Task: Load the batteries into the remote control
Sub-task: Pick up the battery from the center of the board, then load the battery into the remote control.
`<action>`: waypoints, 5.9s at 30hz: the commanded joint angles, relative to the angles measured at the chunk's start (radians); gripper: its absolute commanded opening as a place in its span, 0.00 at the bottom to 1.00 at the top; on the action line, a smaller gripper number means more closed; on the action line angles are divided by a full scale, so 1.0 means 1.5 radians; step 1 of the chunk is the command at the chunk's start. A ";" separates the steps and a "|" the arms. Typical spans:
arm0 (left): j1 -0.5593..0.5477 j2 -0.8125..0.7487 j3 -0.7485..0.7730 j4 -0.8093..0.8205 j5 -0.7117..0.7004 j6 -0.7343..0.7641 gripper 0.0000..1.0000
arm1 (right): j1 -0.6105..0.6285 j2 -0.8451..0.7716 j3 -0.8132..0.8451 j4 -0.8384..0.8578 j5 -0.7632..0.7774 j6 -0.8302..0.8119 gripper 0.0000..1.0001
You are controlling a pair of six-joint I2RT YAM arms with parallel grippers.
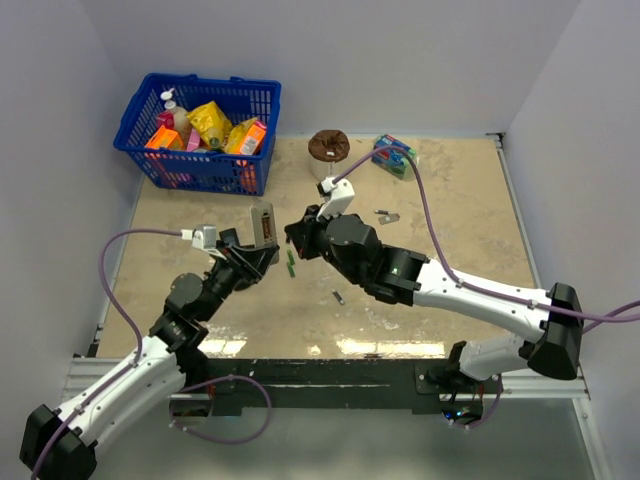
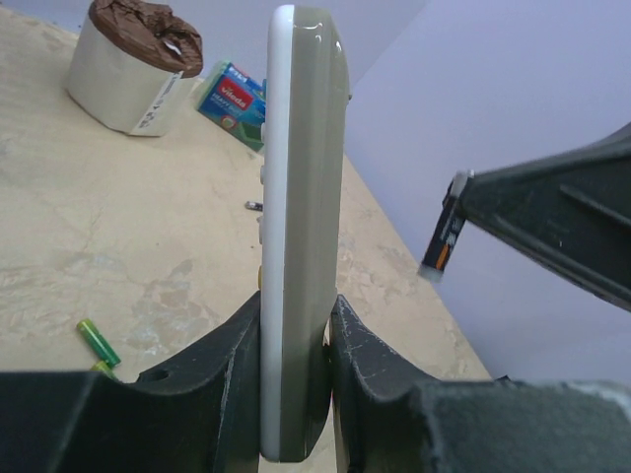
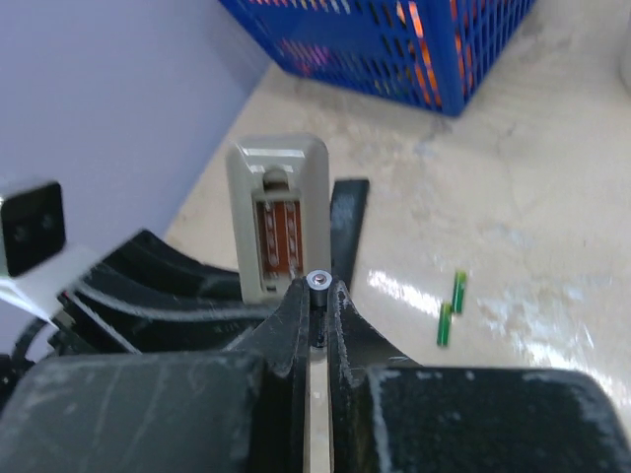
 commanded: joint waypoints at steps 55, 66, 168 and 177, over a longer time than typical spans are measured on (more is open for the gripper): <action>0.002 0.051 0.050 0.067 0.030 -0.007 0.00 | 0.006 0.137 0.017 0.192 0.032 -0.167 0.13; 0.002 0.058 0.064 0.055 0.037 0.006 0.00 | 0.005 0.144 0.019 0.178 0.083 -0.115 0.20; 0.002 0.118 0.132 0.013 0.169 -0.025 0.00 | -0.193 -0.124 -0.096 0.153 -0.545 -0.671 0.51; 0.003 0.127 0.133 0.033 0.202 -0.030 0.00 | -0.195 -0.101 -0.079 0.161 -0.572 -0.689 0.37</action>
